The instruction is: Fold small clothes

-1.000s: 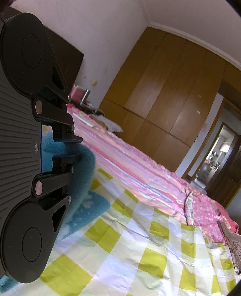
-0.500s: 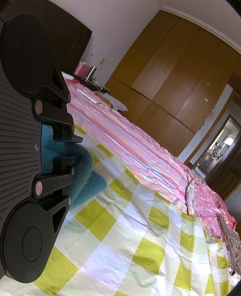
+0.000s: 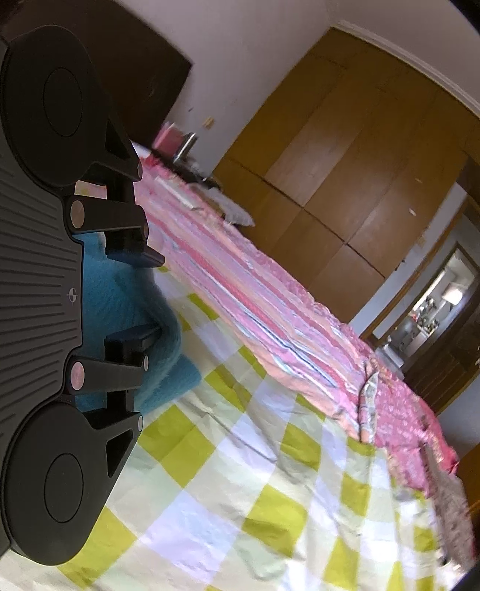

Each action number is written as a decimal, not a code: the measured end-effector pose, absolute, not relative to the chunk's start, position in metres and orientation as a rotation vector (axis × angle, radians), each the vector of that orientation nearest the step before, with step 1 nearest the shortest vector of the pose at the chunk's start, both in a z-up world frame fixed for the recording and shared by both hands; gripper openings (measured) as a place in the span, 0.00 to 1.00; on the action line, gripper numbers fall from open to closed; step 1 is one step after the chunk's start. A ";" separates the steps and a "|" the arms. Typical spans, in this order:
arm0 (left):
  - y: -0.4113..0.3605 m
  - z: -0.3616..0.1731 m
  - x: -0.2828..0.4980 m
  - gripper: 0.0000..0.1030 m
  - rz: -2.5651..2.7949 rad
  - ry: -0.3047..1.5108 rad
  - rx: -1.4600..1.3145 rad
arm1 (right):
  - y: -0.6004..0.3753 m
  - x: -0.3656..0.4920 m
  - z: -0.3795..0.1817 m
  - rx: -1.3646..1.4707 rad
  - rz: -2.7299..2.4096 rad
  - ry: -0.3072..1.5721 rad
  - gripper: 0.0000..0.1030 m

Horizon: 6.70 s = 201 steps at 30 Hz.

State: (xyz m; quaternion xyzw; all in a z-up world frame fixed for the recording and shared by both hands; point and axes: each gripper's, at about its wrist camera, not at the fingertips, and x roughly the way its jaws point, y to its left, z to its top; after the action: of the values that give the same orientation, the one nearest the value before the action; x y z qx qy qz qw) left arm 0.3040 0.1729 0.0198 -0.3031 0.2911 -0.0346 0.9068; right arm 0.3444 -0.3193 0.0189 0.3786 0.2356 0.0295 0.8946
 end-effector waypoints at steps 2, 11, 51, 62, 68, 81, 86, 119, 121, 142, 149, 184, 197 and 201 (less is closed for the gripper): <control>0.169 0.020 0.291 0.64 -0.065 0.600 -0.586 | -0.317 0.344 0.020 0.749 0.061 0.489 0.34; 0.138 0.001 0.259 0.65 0.009 0.648 -0.349 | -0.318 0.359 0.025 0.653 0.004 0.509 0.43; 0.143 -0.015 0.233 0.73 0.037 0.656 -0.324 | -0.287 0.304 0.027 0.241 -0.036 0.541 0.37; 0.161 -0.022 0.200 0.73 0.119 0.710 -0.459 | -0.276 0.301 0.017 0.227 -0.039 0.637 0.39; 0.160 -0.025 0.192 0.73 0.131 0.711 -0.497 | -0.234 0.303 0.038 0.196 0.057 0.619 0.39; 0.173 -0.035 0.194 0.73 0.059 0.730 -0.576 | -0.041 0.362 0.047 0.076 0.406 0.792 0.47; 0.173 -0.037 0.196 0.73 0.035 0.732 -0.574 | 0.013 0.382 0.037 0.043 0.427 0.857 0.50; 0.156 -0.039 0.195 0.78 -0.011 0.705 -0.528 | 0.094 0.400 0.009 -0.435 0.359 0.916 0.31; 0.157 -0.039 0.194 0.79 -0.012 0.693 -0.531 | 0.086 0.399 0.016 -0.396 0.373 0.917 0.28; 0.112 -0.018 0.199 0.62 -0.097 0.626 -0.421 | 0.000 0.385 0.081 -0.074 0.454 0.880 0.22; 0.087 0.013 0.201 0.52 -0.131 0.572 -0.384 | -0.049 0.385 0.104 0.049 0.466 0.858 0.22; -0.152 0.042 0.215 0.48 -0.471 0.558 -0.058 | -0.337 0.384 0.069 0.388 0.256 0.823 0.21; -0.200 0.013 0.215 0.47 -0.482 0.591 0.063 | -0.373 0.377 0.022 0.375 0.218 0.827 0.26; -0.208 0.009 0.208 0.49 -0.493 0.571 0.126 | -0.385 0.365 0.026 0.388 0.213 0.806 0.29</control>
State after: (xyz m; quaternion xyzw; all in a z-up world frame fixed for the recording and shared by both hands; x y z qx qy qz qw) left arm 0.2078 -0.2080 0.0090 0.0615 0.2786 -0.2406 0.9277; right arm 0.3654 -0.3848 0.0262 0.1873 0.3891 0.1026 0.8961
